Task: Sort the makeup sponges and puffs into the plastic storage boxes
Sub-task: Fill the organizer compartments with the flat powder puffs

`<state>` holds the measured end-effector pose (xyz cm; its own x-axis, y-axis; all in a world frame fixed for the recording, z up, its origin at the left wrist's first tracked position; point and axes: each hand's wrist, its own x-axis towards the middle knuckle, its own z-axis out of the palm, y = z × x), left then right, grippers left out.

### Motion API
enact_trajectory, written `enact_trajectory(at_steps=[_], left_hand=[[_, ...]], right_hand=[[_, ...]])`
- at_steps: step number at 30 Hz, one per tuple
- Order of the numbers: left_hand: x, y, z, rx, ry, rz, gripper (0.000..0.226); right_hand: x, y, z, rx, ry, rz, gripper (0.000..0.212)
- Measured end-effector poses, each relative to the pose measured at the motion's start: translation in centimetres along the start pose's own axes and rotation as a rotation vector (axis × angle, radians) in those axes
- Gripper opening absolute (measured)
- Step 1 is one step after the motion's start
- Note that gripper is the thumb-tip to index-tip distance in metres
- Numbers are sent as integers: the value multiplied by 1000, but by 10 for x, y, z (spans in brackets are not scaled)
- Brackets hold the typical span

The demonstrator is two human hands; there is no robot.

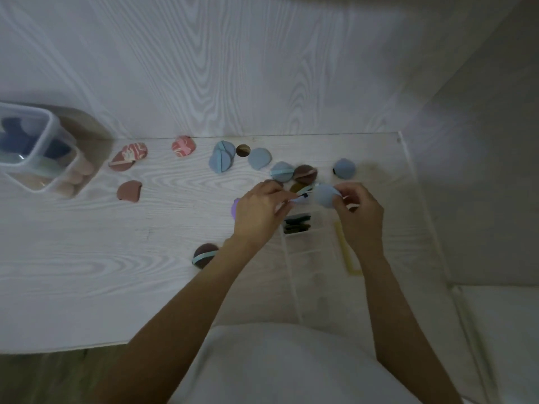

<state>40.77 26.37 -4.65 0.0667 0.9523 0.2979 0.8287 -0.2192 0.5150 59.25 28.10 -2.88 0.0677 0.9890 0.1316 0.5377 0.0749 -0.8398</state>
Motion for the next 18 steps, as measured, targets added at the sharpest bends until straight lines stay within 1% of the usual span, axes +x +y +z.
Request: enact_trajectory(at_steps=[2, 5, 8, 10, 14, 16, 18], left_hand=[[5, 2, 9, 72, -41, 64, 14], [7, 1, 13, 140, -123, 87, 12], [5, -2, 17, 167, -167, 101, 2], [1, -3, 19, 165, -183, 106, 5], [-4, -6, 19, 142, -182, 109, 12], [-7, -8, 18, 135, -171, 110, 17], [-9, -10, 20, 132, -148, 125, 21]], right_hand=[[-8, 6, -5, -22, 34, -10, 7], [-8, 5, -14, -48, 80, -30, 8], [-4, 0, -17, -53, 73, -46, 7], [-1, -2, -13, -48, 43, -82, 7], [9, -1, 2, -90, -39, -231, 6], [13, 1, 10, -154, -132, -295, 5], [16, 6, 18, -281, -222, -357, 5]])
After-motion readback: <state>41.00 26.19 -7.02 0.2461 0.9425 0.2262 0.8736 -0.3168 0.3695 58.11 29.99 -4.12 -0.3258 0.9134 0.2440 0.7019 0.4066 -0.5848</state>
